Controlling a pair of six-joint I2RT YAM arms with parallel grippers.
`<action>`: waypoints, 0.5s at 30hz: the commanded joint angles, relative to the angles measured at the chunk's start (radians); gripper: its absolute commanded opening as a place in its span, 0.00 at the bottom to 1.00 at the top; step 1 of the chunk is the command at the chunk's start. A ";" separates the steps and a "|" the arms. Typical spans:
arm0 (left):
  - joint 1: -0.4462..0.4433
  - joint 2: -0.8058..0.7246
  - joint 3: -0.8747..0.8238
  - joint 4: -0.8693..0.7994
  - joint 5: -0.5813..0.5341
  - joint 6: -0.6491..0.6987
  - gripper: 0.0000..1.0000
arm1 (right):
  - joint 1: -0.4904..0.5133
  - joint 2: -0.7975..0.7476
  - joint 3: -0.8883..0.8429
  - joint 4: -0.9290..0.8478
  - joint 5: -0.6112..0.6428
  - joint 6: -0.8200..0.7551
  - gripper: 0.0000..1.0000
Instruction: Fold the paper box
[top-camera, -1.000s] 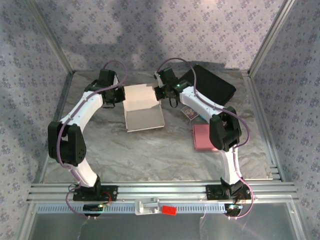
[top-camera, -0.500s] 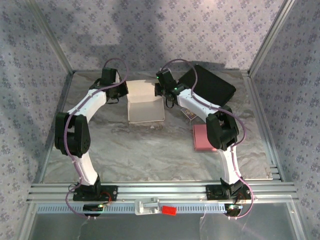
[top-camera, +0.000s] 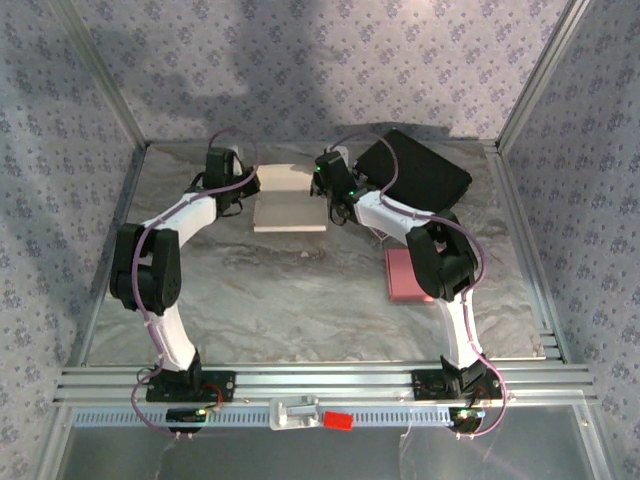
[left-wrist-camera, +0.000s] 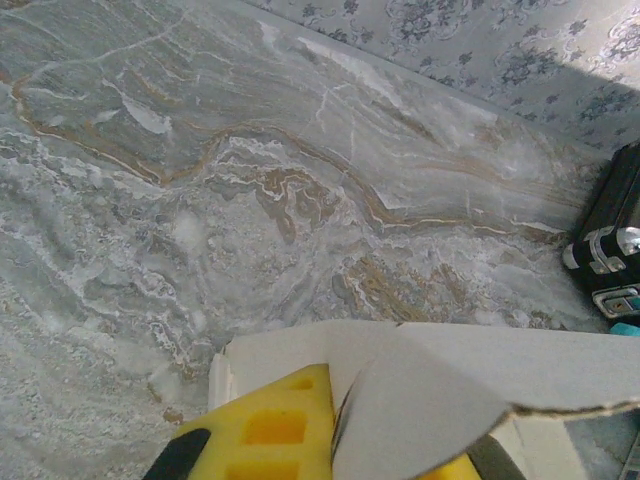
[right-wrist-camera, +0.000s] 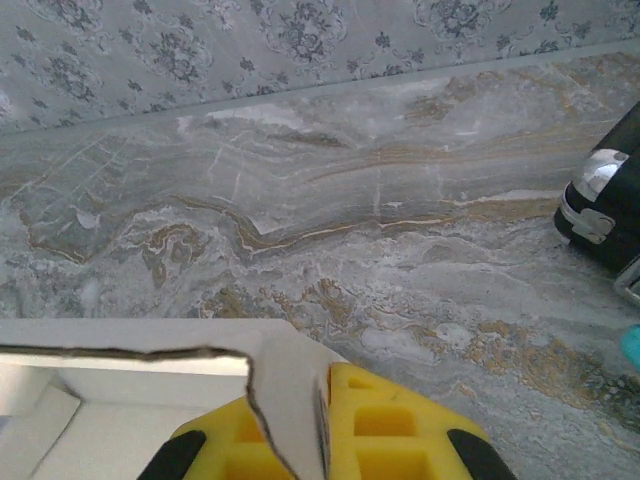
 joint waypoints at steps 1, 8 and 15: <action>-0.025 -0.048 -0.064 0.130 0.065 -0.036 0.00 | 0.025 -0.046 -0.102 0.187 -0.024 0.026 0.00; -0.033 -0.100 -0.206 0.231 0.049 -0.053 0.00 | 0.034 -0.058 -0.212 0.307 -0.071 0.000 0.00; -0.055 -0.112 -0.247 0.184 0.046 -0.027 0.00 | 0.041 -0.108 -0.187 0.082 -0.030 0.085 0.04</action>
